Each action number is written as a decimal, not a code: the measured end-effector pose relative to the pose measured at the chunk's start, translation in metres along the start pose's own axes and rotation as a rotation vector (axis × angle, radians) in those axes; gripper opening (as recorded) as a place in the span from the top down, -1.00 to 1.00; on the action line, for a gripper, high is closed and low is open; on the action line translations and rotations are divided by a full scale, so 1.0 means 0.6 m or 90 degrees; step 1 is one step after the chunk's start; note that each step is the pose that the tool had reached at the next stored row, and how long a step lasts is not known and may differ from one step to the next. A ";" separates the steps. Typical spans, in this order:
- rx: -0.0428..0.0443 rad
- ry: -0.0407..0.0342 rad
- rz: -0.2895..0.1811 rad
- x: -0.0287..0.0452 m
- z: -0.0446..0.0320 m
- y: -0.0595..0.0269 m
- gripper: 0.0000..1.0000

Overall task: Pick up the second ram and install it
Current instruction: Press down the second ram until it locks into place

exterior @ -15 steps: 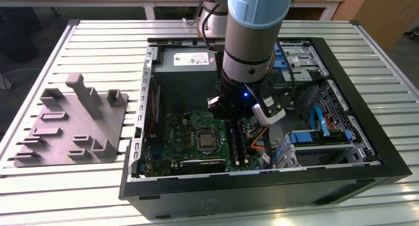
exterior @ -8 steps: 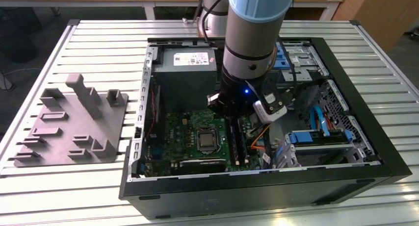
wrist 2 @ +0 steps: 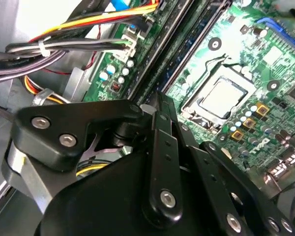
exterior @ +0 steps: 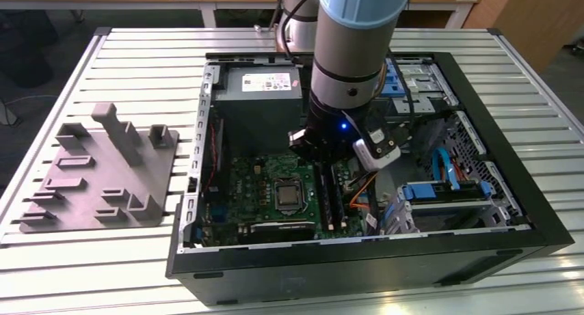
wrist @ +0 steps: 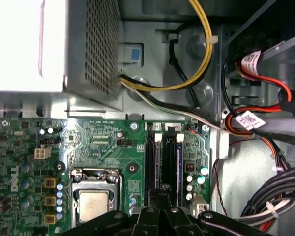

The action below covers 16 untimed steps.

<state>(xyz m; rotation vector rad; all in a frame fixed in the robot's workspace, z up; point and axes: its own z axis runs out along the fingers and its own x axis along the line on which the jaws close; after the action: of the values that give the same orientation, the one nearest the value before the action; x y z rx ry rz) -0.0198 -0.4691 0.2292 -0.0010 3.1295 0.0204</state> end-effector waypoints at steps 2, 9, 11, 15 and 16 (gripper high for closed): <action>0.0000 0.0000 0.000 0.000 0.000 -0.010 0.80; 0.0016 0.0000 0.000 0.001 0.000 -0.049 0.80; 0.0026 0.0000 0.000 0.001 0.000 -0.060 0.80; 0.0029 0.0001 0.000 0.001 0.005 -0.077 0.80; 0.0030 0.0003 0.000 0.001 0.008 -0.080 0.80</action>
<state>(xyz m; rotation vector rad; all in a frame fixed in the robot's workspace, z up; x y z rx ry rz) -0.0202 -0.5168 0.2241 -0.0011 3.1300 0.0131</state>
